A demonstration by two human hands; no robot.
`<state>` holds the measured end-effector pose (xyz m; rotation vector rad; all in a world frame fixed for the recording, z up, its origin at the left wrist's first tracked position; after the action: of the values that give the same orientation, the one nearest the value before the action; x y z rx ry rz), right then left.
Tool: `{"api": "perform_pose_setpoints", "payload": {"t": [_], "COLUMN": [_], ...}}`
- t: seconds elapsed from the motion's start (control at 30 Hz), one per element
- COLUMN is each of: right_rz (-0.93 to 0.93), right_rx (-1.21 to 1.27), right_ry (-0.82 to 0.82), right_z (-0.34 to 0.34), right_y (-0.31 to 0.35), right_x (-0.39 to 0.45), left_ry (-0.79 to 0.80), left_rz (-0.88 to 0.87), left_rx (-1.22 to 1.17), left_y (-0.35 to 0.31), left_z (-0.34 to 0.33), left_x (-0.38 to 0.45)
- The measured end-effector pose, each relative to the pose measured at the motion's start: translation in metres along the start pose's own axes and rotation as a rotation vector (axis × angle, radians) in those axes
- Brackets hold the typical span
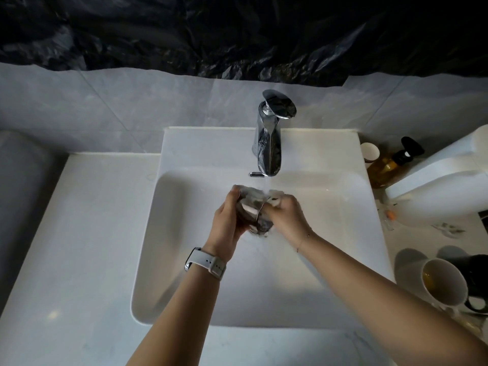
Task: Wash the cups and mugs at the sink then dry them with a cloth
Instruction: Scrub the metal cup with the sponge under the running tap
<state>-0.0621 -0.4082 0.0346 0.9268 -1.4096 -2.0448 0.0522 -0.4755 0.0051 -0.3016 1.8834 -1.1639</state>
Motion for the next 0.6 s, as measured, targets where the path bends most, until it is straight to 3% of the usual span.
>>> {"api": "perform_pose_setpoints", "payload": {"t": [0.07,0.13,0.23,0.4,0.5,0.6], "right_rz": [-0.336,-0.478,-0.236,0.181,0.24,0.107], "right_rx": [0.358,0.468,0.024,-0.574,-0.627,-0.496], "right_ry": [-0.009,-0.021,-0.028,0.118,0.034,-0.099], "right_z": [-0.01,-0.013,0.008,-0.006,-0.004,0.008], "right_y": [-0.032,-0.043,-0.017,0.044,0.051,0.034], "right_x": [-0.006,-0.01,0.0,-0.011,-0.007,0.005], "left_ry": [-0.025,-0.006,-0.004,0.115,0.099,0.041], "left_rz": [-0.058,-0.088,-0.051,0.181,0.225,0.241], "left_rx": [0.0,0.079,0.283,0.172,0.097,-0.084], "left_y": [-0.003,-0.003,-0.001,0.009,0.011,0.01], "left_z": [0.0,0.003,0.016,0.007,0.0,-0.009], "left_x": [0.002,0.001,0.0,0.006,0.011,0.017]}}
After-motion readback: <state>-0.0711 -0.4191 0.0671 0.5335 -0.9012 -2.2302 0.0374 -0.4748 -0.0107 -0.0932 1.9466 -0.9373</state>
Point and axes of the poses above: each hand's wrist, its own x-axis towards the middle knuckle, its own z-axis out of the back of the hand, y = z × x, the point moved 9 cm from there along x, towards the middle knuckle, and after that the axes turned 9 degrees about x, right-handed, at the moved point
